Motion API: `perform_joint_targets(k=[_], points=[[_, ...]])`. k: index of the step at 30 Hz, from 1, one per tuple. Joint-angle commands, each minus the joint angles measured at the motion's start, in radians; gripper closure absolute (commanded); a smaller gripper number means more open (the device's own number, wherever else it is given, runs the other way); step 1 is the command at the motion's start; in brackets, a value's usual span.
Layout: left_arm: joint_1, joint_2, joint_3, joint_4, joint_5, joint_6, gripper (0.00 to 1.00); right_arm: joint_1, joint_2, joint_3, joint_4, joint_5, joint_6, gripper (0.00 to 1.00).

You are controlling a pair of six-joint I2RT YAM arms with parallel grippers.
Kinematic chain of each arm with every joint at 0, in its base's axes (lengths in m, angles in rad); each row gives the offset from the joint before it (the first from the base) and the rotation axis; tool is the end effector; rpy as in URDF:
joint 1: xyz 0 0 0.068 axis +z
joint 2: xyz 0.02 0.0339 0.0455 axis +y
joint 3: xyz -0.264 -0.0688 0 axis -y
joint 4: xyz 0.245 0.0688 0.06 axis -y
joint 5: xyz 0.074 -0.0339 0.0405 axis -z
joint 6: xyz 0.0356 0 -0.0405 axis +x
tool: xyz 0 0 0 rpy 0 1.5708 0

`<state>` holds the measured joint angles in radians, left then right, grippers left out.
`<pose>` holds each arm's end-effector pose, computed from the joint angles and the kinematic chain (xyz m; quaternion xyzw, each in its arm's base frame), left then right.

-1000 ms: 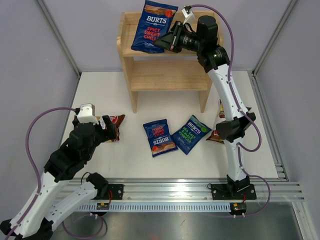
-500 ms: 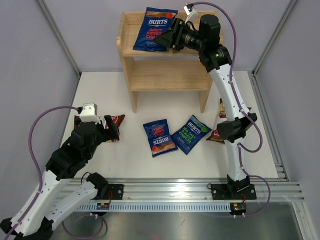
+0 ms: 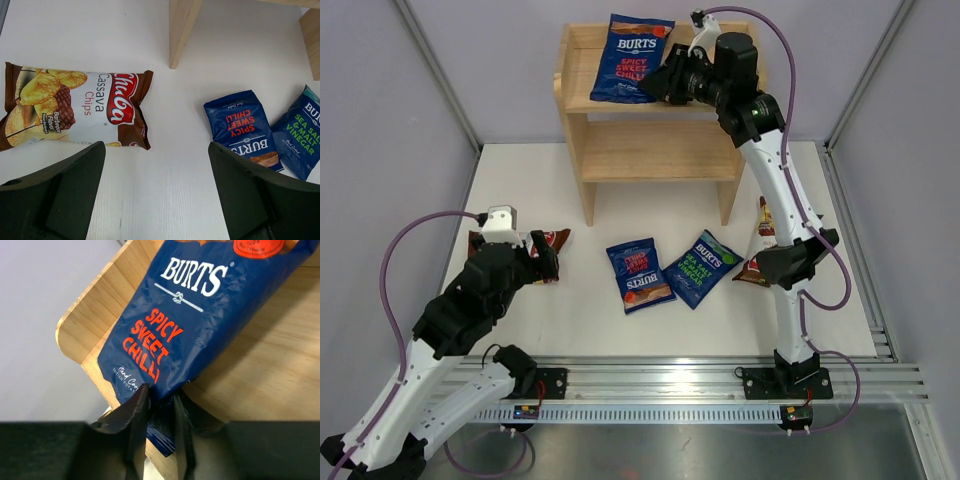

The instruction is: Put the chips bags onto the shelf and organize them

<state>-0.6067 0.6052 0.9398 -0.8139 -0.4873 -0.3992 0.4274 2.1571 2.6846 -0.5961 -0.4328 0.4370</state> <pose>0.0984 -0.0480 0.3522 -0.0386 0.8380 -0.0621 0.5407 0.4066 0.2016 0.5013 -0.1431 0.7146 0.4217 0.5395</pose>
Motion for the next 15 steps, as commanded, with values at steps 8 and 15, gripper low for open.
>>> perform_joint_targets(k=[8, 15], points=[[0.002, 0.011, -0.006, 0.044, 0.013, 0.017, 0.13, 0.06, -0.083, -0.048, -0.019, -0.033, -0.063, 0.79], [0.002, 0.007, -0.006, 0.044, 0.015, 0.016, 0.13, 0.063, -0.103, -0.049, -0.039, -0.115, -0.061, 0.79]])
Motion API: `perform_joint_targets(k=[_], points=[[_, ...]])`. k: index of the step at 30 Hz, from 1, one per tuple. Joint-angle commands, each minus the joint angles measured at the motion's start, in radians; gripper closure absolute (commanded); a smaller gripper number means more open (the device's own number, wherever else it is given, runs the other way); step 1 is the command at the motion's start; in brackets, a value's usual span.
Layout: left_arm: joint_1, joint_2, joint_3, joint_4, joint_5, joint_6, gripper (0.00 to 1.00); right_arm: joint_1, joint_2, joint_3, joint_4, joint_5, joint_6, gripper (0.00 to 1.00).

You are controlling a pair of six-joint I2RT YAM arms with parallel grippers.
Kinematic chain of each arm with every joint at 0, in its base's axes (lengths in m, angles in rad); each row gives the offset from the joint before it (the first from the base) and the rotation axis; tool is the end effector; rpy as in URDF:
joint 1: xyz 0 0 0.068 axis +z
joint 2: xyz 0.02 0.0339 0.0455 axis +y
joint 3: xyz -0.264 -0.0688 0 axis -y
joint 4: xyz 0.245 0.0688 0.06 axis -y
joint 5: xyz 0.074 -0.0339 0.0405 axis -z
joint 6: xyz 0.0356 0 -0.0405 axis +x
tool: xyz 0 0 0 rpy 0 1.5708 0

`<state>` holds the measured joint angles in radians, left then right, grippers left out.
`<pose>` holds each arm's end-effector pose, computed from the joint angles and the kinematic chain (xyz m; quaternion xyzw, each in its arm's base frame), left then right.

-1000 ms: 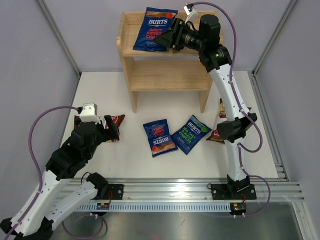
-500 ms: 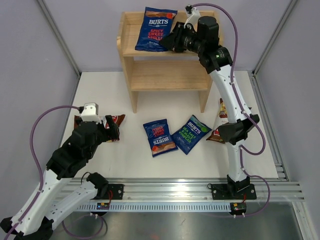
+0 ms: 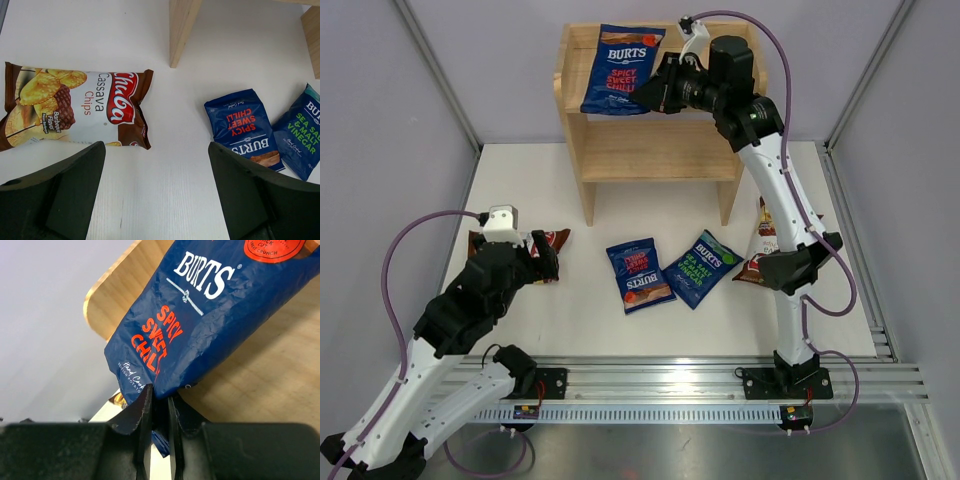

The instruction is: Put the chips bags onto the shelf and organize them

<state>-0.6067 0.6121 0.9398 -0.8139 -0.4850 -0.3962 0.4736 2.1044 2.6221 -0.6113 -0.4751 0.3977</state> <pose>0.0997 -0.0490 0.3516 -0.0359 0.8399 -0.0605 0.5382 0.3865 0.2164 0.5043 -0.1856 0.7121 0.4339 0.5198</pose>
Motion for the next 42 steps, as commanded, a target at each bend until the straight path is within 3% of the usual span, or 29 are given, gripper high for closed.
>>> perform_joint_targets(k=[1, 10, 23, 32, 40, 42], points=[[0.002, 0.0, -0.006, 0.044, 0.014, 0.013, 0.13, 0.016, -0.044, 0.028, -0.028, -0.079, -0.023, 0.79], [0.001, -0.002, -0.009, 0.045, 0.017, 0.016, 0.13, 0.016, 0.065, 0.095, 0.036, -0.135, 0.032, 0.78], [0.002, 0.009, -0.012, 0.045, 0.023, 0.02, 0.14, 0.042, 0.111, 0.101, 0.16, -0.128, 0.073, 0.65], [0.002, 0.011, -0.013, 0.045, 0.028, 0.019, 0.14, 0.068, 0.094, 0.081, 0.216, -0.033, 0.052, 0.56], [0.002, 0.008, -0.015, 0.047, 0.04, 0.02, 0.14, 0.068, 0.111, 0.093, 0.173, 0.061, -0.017, 0.55], [0.002, 0.009, -0.015, 0.047, 0.04, 0.023, 0.14, 0.068, 0.105, 0.093, 0.159, 0.09, -0.036, 0.51]])
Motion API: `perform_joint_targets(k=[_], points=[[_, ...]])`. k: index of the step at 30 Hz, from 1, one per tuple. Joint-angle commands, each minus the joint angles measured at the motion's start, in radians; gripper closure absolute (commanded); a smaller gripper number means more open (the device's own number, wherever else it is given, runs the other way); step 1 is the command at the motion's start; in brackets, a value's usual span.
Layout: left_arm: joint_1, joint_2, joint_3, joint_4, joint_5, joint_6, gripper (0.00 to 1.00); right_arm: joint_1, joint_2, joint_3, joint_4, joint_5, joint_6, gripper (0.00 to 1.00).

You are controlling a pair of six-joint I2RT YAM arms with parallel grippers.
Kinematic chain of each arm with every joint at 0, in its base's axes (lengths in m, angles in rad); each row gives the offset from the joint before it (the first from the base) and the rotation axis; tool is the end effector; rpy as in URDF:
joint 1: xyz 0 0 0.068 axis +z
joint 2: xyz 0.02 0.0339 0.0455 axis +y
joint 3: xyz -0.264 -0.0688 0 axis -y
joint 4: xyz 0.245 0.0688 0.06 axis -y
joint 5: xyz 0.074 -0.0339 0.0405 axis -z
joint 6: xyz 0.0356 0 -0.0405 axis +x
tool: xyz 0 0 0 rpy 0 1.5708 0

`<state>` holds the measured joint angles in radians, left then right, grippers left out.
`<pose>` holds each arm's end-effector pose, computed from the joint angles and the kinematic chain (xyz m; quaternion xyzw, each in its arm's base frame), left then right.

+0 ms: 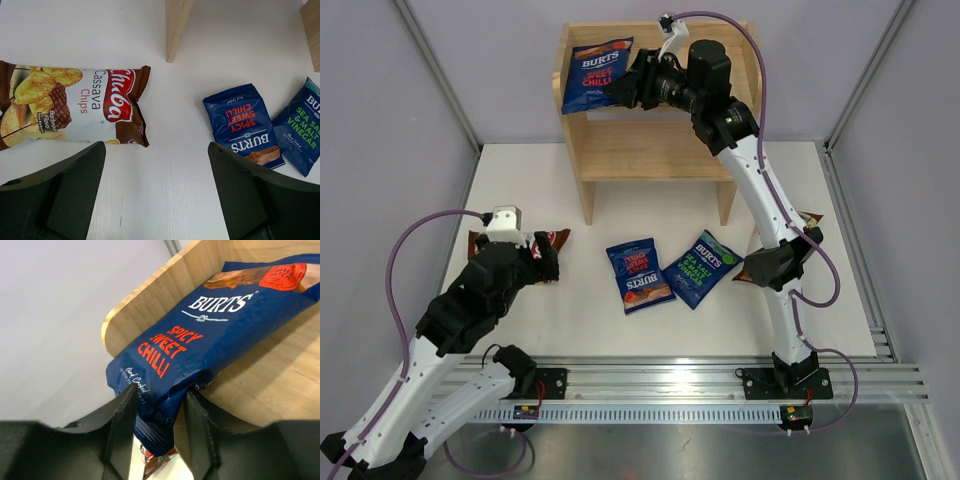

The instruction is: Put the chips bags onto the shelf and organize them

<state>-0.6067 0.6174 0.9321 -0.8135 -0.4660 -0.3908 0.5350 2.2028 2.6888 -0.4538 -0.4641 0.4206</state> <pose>0.1012 -0.0507 0.3486 -0.0271 0.8444 -0.0633 0.5313 0.3965 0.2535 0.4974 -0.2036 0.6664 0.4635 0.5473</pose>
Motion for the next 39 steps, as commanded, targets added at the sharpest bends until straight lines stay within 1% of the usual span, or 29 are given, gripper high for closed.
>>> perform_joint_targets(k=[1, 2, 4, 7, 9, 11, 13, 17, 20, 21, 22, 23, 25, 26, 27, 28, 29, 30, 31, 32, 33, 34, 35, 36, 37, 38, 39], points=[[0.002, 0.004, -0.007, 0.047, 0.021, 0.017, 0.13, 0.005, -0.001, 0.025, -0.003, 0.088, -0.066, 0.42], [0.002, 0.002, -0.007, 0.047, 0.023, 0.017, 0.14, 0.005, -0.009, 0.016, -0.009, 0.1, -0.072, 0.38], [0.002, 0.002, -0.007, 0.047, 0.023, 0.017, 0.14, 0.006, -0.037, 0.0, -0.019, 0.111, -0.083, 0.34], [0.002, 0.002, -0.007, 0.047, 0.023, 0.017, 0.14, 0.006, -0.084, -0.046, -0.029, 0.14, -0.106, 0.31], [0.002, 0.002, -0.007, 0.047, 0.021, 0.015, 0.14, 0.005, -0.113, -0.072, -0.039, 0.154, -0.118, 0.28], [0.002, 0.002, -0.007, 0.045, 0.018, 0.015, 0.14, 0.008, -0.124, -0.069, -0.069, 0.173, -0.143, 0.15], [0.002, 0.004, -0.006, 0.043, 0.012, 0.013, 0.13, 0.008, -0.138, -0.07, -0.097, 0.194, -0.163, 0.09], [0.002, 0.002, -0.004, 0.04, 0.0, 0.007, 0.13, 0.008, -0.169, -0.092, -0.131, 0.222, -0.183, 0.1], [0.002, 0.004, 0.002, 0.04, -0.002, 0.003, 0.09, 0.008, -0.238, -0.148, -0.134, 0.216, -0.184, 0.1], [0.002, 0.004, 0.005, 0.04, 0.0, -0.003, 0.07, 0.008, -0.282, -0.162, -0.134, 0.214, -0.183, 0.09], [0.002, 0.005, 0.008, 0.042, 0.01, -0.017, 0.01, 0.01, -0.304, -0.175, -0.146, 0.206, -0.183, 0.07], [0.002, 0.004, 0.02, 0.042, 0.023, -0.026, 0.01, 0.01, -0.327, -0.194, -0.158, 0.205, -0.184, 0.03], [0.002, 0.004, 0.03, 0.045, 0.074, -0.066, 0.01, 0.008, -0.403, -0.23, -0.19, 0.203, -0.193, 0.0], [0.002, 0.004, 0.028, 0.045, 0.093, -0.085, 0.01, 0.01, -0.435, -0.298, -0.192, 0.202, -0.2, 0.01], [0.002, 0.001, 0.018, 0.06, 0.137, -0.104, 0.01, 0.008, -0.509, -0.344, -0.192, 0.203, -0.204, 0.01], [0.002, 0.001, 0.008, 0.072, 0.16, -0.143, 0.01, 0.008, -0.549, -0.395, -0.184, 0.214, -0.215, 0.01], [0.002, 0.005, -0.004, 0.101, 0.18, -0.164, 0.01, 0.008, -0.589, -0.5, -0.18, 0.226, -0.217, 0.01], [0.002, 0.007, -0.037, 0.121, 0.219, -0.181, 0.01, 0.008, -0.673, -0.555, -0.177, 0.243, -0.217, 0.0], [0.002, 0.011, -0.055, 0.143, 0.237, -0.213, 0.01, 0.008, -0.717, -0.614, -0.163, 0.278, -0.212, 0.01], [0.002, 0.027, -0.076, 0.189, 0.254, -0.227, 0.01, 0.01, -0.767, -0.741, -0.154, 0.298, -0.204, 0.01], [0.002, 0.034, -0.11, 0.212, 0.276, -0.241, 0.01, 0.008, -0.867, -0.811, -0.129, 0.338, -0.191, 0.01], [0.002, 0.047, -0.127, 0.23, 0.283, -0.27, 0.01, 0.01, -0.923, -0.951, -0.111, 0.356, -0.18, 0.01], [0.002, 0.06, -0.14, 0.25, 0.293, -0.282, 0.01, 0.01, -0.98, -1.025, -0.091, 0.369, -0.171, 0.01], [0.002, 0.089, -0.154, 0.293, 0.308, -0.295, 0.01, 0.008, -1.096, -1.099, -0.065, 0.375, -0.161, 0.01], [0.002, 0.102, -0.183, 0.318, 0.311, -0.318, 0.01, 0.008, -1.155, -1.241, -0.013, 0.375, -0.148, 0.01], [0.002, 0.116, -0.196, 0.364, 0.313, -0.332, 0.01, 0.008, -1.208, -1.303, 0.007, 0.38, -0.134, 0.01], [0.002, 0.142, -0.213, 0.39, 0.316, -0.341, 0.01, 0.008, -1.304, -1.355, 0.015, 0.395, -0.1, 0.0]])
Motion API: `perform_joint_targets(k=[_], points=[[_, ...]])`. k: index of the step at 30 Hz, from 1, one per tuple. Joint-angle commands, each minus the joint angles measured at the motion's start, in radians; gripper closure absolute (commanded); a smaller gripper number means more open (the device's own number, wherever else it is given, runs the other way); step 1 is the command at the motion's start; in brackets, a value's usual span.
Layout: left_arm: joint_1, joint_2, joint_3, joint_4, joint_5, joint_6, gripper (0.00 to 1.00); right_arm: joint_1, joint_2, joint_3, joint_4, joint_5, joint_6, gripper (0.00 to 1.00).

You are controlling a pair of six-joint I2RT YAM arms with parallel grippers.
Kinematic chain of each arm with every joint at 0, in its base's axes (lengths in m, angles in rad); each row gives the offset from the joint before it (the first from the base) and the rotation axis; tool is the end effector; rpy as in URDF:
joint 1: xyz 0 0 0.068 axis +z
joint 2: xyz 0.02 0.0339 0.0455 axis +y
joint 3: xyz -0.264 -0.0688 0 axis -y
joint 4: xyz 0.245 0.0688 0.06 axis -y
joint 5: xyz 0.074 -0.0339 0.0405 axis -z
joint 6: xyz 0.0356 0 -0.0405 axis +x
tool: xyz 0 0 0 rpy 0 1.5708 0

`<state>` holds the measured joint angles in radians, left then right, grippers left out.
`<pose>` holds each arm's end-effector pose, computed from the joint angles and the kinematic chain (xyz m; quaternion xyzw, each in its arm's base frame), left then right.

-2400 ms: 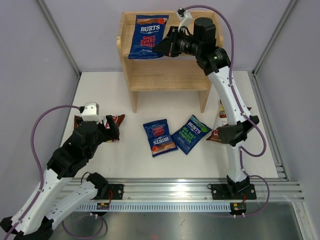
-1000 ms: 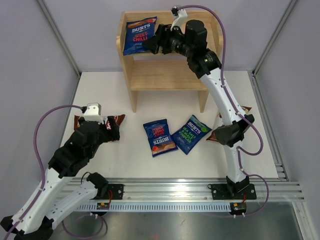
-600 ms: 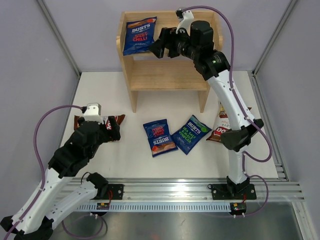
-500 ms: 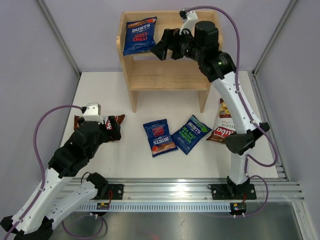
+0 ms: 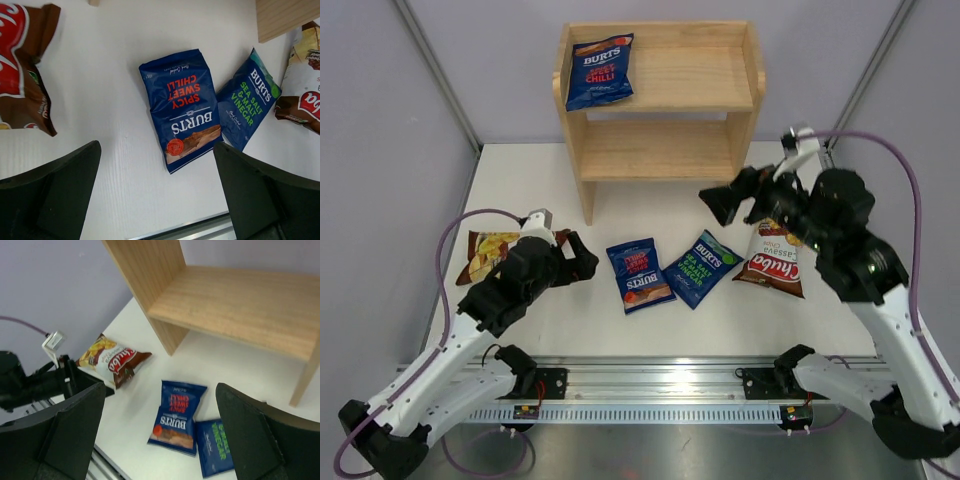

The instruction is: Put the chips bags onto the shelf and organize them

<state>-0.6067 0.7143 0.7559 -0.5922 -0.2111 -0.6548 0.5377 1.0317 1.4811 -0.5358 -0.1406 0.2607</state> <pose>0.1320 -0.0826 0.2997 -0.0723 0.8664 -0.2121 0.4463 0.1588 0.1005 0.4911 -0.1485 0.7216 0.3098 0.6011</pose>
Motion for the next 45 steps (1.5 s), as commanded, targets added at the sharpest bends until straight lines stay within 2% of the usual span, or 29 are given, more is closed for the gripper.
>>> perform_joint_targets(k=[1, 5, 10, 16, 23, 29, 32, 35, 37, 43, 45], points=[[0.001, 0.06, -0.059, 0.198, 0.062, -0.092, 0.01, 0.005, -0.172, -0.222, 0.085, 0.073, 0.067, 0.01], [0.002, 0.161, -0.082, 0.339, 0.076, -0.098, 0.01, 0.005, -0.345, -0.367, 0.028, -0.005, 0.103, 0.01], [0.004, 0.334, -0.076, 0.445, 0.079, -0.094, 0.01, 0.005, -0.473, -0.496, -0.012, -0.12, 0.13, 0.01], [0.012, 0.552, -0.037, 0.531, 0.039, -0.098, 0.01, 0.005, -0.57, -0.547, -0.027, -0.188, 0.173, 0.0], [0.019, 0.701, -0.01, 0.588, 0.019, -0.118, 0.05, 0.005, -0.651, -0.559, -0.05, -0.188, 0.184, 0.0], [0.035, 0.777, -0.035, 0.713, 0.035, -0.138, 0.13, 0.005, -0.67, -0.573, -0.058, -0.197, 0.187, 0.01], [0.041, 0.804, -0.053, 0.765, 0.045, -0.15, 0.14, 0.005, -0.67, -0.578, -0.052, -0.206, 0.181, 0.0], [0.045, 0.823, -0.085, 0.836, 0.052, -0.155, 0.21, 0.005, -0.662, -0.584, -0.04, -0.214, 0.181, 0.0], [0.047, 0.843, -0.096, 0.885, 0.058, -0.158, 0.3, 0.005, -0.659, -0.591, -0.032, -0.218, 0.184, 0.01], [0.05, 0.912, -0.11, 0.968, 0.096, -0.186, 0.32, 0.005, -0.66, -0.607, -0.007, -0.241, 0.196, 0.01], [0.05, 0.93, -0.125, 1.002, 0.099, -0.197, 0.39, 0.005, -0.668, -0.613, -0.004, -0.244, 0.202, 0.0]])
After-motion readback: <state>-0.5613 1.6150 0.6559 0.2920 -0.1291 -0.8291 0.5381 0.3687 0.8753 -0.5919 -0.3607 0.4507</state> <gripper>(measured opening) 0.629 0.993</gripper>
